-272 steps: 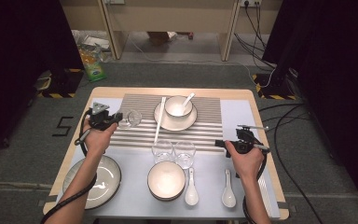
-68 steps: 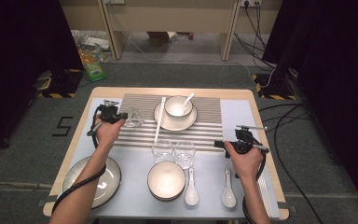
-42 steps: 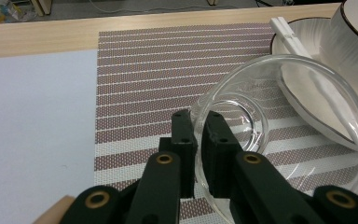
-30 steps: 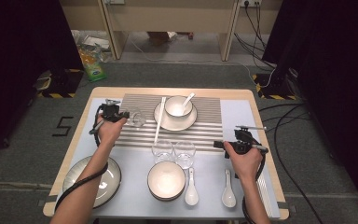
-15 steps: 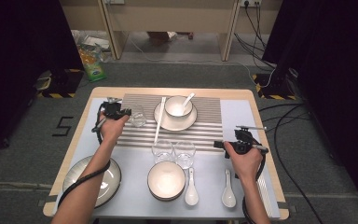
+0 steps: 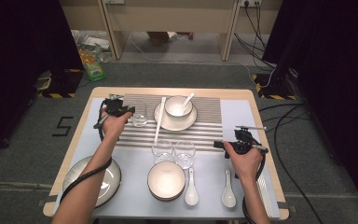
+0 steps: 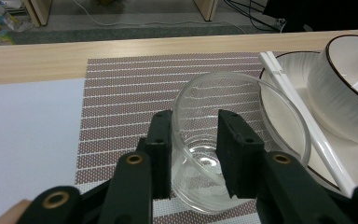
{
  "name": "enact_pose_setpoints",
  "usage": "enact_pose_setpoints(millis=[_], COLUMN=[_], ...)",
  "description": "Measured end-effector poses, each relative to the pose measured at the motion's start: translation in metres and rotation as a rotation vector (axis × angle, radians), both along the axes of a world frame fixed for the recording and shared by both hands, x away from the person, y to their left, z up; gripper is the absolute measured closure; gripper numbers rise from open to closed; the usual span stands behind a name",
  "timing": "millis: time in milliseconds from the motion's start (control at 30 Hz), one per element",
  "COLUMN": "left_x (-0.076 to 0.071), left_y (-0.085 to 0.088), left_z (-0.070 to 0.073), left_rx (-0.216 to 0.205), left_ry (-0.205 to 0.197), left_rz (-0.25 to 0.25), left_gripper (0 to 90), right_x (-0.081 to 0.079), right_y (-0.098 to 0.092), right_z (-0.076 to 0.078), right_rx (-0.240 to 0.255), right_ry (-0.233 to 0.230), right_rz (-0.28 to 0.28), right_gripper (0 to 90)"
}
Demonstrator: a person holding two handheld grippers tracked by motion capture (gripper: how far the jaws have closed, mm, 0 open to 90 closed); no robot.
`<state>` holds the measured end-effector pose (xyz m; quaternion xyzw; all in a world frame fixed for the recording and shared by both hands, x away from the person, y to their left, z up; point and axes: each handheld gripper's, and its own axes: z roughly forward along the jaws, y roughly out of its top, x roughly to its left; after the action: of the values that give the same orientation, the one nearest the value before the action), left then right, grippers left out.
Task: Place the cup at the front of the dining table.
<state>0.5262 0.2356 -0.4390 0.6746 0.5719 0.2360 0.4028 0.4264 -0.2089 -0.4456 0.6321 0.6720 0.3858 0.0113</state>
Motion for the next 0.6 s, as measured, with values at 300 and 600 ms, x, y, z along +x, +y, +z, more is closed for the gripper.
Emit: enact_pose_setpoints(millis=[300, 600], left_x=[-0.004, -0.012], left_y=[0.000, 0.003], left_z=[0.003, 0.012], left_rx=[-0.048, -0.049], left_ry=[-0.026, -0.057], left_rz=[0.012, 0.019], left_gripper=[48.4, 40.6], right_x=[0.000, 0.000], right_y=[0.000, 0.000], right_z=[0.000, 0.000], right_rx=[0.000, -0.005], right_ry=[-0.004, -0.001], right_rz=[0.000, -0.001], right_gripper=[49.3, 49.3])
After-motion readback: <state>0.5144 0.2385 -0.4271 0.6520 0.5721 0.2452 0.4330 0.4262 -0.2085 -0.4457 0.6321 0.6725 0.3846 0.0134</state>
